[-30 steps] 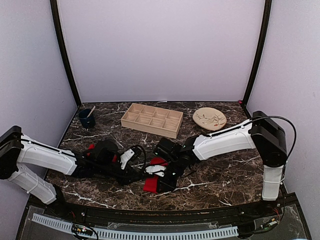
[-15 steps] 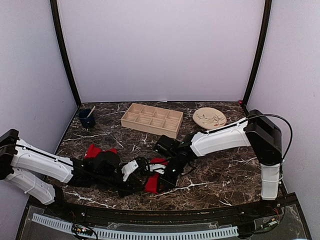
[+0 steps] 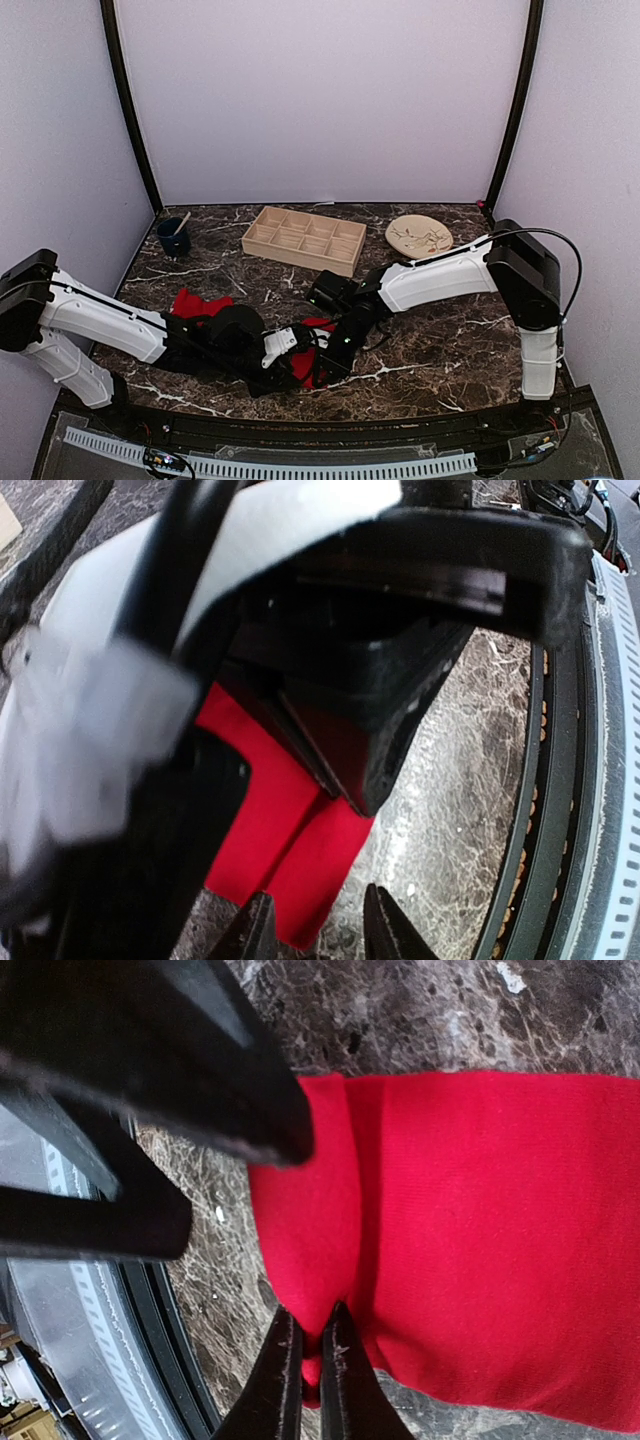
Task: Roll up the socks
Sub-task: Roll the sock at the center of the board.
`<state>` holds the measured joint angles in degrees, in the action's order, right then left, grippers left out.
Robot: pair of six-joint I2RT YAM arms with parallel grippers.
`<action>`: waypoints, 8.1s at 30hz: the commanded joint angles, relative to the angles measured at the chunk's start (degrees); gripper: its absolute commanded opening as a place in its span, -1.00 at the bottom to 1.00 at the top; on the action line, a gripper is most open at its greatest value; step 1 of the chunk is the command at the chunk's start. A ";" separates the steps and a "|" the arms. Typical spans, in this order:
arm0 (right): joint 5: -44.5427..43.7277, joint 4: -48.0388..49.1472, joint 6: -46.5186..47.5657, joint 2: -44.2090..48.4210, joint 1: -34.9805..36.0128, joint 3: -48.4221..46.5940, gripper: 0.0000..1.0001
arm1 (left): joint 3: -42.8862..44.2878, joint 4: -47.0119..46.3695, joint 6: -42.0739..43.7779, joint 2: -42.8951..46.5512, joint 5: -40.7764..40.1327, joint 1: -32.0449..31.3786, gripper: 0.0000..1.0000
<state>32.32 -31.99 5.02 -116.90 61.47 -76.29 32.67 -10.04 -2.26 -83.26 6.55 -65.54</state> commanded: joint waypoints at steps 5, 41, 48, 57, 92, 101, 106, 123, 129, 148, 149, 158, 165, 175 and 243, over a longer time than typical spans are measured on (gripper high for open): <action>0.71 -1.36 -0.01 -1.68 -0.47 -0.43 -0.88 | 4.18 4.41 5.07 -2.76 -0.52 -0.64 -0.35; 5.17 -2.15 0.72 -2.31 -1.39 -1.44 -0.87 | 7.62 9.38 7.91 -10.21 -5.68 -2.52 -0.34; 7.68 -2.29 0.35 -3.39 -1.91 -1.67 -0.86 | 6.04 7.79 7.28 -9.75 -7.38 -3.75 -0.35; 8.81 -2.56 0.43 -4.61 -2.49 -2.11 -0.85 | 3.79 6.26 7.10 -5.69 -6.51 -3.98 -0.35; 10.36 -3.22 0.53 -4.73 -3.81 -1.40 -0.83 | 5.30 8.19 5.46 -11.78 -3.37 -3.97 -0.91; 9.04 -2.37 -0.89 -4.01 -4.37 -0.41 -0.62 | 4.97 8.07 4.27 -12.11 -3.48 -3.96 -1.00; 8.26 -0.92 -2.19 -2.14 -5.23 1.26 -0.50 | 5.02 8.57 4.00 -11.75 -3.28 -3.90 -1.00; 6.44 6.70 -7.22 3.82 -8.78 9.51 -0.43 | 5.70 9.07 2.38 -12.15 3.03 -0.98 -1.00; 4.47 10.33 -9.44 7.29 -9.61 14.16 -0.43 | 6.28 9.74 1.75 -12.27 8.08 2.53 -1.00; -18.47 22.99 -10.60 23.54 -6.54 26.31 -0.43 | 14.49 20.77 2.14 -21.94 31.33 13.79 -1.00; -20.47 22.95 -10.24 24.02 -5.44 26.62 -0.43 | 14.80 21.12 2.03 -22.42 32.38 14.23 -1.00; -33.27 23.50 -7.41 25.18 5.05 26.73 -0.43 | 18.02 26.02 1.76 -26.85 38.85 16.46 -1.00; -37.05 22.80 -5.00 25.08 9.00 25.00 -0.42 | 20.12 29.01 2.67 -28.79 41.43 17.78 -1.00; -35.94 21.10 -2.70 21.28 12.09 21.14 -0.32 | 21.64 32.10 4.55 -30.74 42.11 18.69 -1.00; -18.24 17.23 -2.77 8.60 9.21 14.85 -0.92 | 21.05 31.60 2.00 -24.18 36.35 21.42 -0.52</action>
<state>9.61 -13.10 4.14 -106.80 72.34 -61.52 55.70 21.02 0.91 -110.06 52.84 -45.50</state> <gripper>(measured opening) 0.065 0.219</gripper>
